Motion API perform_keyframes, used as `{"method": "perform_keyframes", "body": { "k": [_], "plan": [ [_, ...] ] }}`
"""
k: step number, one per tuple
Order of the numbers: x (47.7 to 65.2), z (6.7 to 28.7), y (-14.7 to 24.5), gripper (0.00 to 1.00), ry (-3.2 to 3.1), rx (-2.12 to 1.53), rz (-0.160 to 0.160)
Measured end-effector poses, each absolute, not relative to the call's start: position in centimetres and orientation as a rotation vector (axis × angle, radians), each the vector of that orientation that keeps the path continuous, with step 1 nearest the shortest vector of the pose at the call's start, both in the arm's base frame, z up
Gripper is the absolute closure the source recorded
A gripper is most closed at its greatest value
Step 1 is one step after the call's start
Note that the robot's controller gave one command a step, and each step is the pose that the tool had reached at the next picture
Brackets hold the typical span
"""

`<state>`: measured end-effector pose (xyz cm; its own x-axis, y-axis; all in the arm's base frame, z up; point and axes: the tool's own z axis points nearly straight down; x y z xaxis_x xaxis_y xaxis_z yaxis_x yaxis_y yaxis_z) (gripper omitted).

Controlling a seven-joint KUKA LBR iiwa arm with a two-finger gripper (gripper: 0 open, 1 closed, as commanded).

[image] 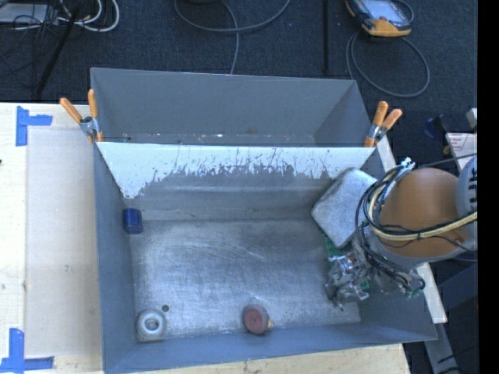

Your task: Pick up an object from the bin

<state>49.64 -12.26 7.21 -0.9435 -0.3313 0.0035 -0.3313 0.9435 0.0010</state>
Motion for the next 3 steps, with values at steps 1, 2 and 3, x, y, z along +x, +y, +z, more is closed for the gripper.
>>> {"method": "perform_keyframes", "body": {
  "k": [1, 2, 3],
  "plan": [
    [49.8, 7.2, -12.2, 0.0, -3.102, 0.528, 0.001],
    [53.8, 6.9, -14.9, 0.0, -3.017, 0.797, -0.044],
    [54.1, 7.2, -15.7, 1.0, -3.029, 0.804, -0.014]
  ]
}}
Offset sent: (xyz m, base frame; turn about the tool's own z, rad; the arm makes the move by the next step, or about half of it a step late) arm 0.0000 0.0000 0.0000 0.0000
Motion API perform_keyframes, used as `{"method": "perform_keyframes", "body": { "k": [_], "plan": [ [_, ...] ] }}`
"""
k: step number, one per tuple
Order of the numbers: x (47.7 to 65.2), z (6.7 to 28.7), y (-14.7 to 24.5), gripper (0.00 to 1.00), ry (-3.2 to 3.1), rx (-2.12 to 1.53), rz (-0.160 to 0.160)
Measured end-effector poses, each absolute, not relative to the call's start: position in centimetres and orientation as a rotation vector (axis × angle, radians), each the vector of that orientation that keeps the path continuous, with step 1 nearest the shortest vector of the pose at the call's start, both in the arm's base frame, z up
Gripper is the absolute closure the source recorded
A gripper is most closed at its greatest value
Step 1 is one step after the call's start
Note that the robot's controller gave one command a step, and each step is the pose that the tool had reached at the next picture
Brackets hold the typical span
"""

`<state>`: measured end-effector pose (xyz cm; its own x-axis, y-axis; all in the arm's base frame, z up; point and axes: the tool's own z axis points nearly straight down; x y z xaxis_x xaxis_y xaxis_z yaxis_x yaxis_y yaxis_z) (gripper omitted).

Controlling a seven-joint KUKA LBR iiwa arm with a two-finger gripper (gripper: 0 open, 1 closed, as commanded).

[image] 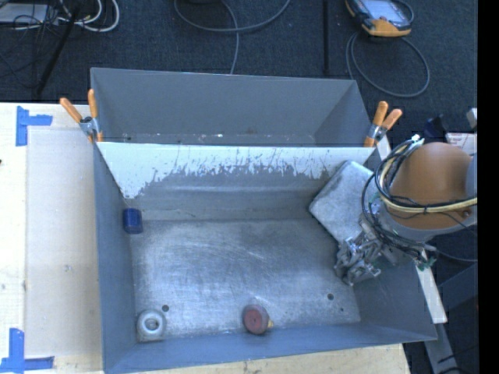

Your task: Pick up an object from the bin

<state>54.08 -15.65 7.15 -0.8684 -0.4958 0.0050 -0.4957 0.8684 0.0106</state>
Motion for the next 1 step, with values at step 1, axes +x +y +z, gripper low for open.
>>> {"method": "perform_keyframes", "body": {
  "k": [1],
  "plan": [
    [54.65, 7.28, -14.99, 0.0, -3.054, 0.808, -0.021]
  ]
}}
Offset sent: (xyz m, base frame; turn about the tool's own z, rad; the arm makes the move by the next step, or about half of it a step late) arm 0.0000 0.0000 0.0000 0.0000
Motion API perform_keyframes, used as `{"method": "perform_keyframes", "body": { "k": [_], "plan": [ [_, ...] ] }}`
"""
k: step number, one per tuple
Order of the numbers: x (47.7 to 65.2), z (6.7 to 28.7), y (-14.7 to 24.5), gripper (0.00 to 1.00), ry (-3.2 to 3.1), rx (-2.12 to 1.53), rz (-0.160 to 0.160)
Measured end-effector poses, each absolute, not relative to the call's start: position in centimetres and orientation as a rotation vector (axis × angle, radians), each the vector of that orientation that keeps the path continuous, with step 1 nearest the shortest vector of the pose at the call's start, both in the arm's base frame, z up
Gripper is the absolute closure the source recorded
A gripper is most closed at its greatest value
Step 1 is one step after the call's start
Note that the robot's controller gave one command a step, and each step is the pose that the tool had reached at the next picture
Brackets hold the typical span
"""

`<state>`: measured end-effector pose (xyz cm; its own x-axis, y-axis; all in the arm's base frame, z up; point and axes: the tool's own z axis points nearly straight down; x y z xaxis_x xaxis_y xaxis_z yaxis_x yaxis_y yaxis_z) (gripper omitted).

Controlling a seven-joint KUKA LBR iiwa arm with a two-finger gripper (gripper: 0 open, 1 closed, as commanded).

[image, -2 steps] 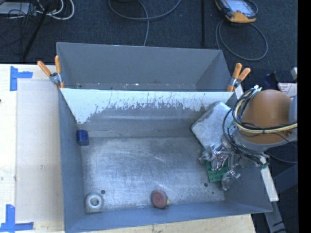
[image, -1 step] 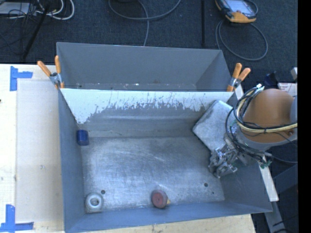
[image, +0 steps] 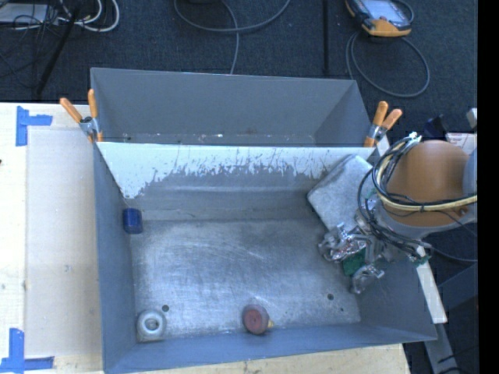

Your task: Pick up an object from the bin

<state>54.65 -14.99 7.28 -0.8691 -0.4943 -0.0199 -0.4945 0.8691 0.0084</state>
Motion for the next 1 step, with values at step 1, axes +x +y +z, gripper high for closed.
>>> {"method": "perform_keyframes", "body": {
  "k": [1],
  "plan": [
    [57.05, 8.69, -14.32, 0.0, 2.929, -1.182, 0.031]
  ]
}}
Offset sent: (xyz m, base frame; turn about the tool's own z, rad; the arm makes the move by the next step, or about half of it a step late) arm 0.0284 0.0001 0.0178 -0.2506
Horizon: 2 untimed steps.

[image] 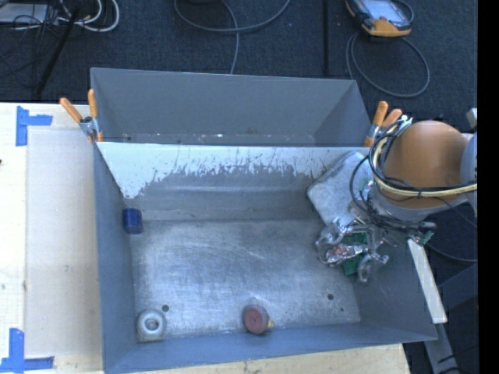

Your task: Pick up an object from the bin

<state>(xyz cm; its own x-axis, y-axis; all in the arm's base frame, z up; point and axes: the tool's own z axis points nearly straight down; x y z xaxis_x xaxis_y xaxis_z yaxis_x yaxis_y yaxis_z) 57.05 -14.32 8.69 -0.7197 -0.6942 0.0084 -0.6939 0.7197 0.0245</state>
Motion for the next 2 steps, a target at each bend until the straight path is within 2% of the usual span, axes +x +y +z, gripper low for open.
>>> {"method": "perform_keyframes", "body": {
  "k": [1, 2],
  "plan": [
    [57.3, 8.9, -14.8, 1.0, -2.912, 1.165, -0.014],
    [56.6, 30.9, -10.0, 1.0, -2.685, 1.644, 0.004]
  ]
}}
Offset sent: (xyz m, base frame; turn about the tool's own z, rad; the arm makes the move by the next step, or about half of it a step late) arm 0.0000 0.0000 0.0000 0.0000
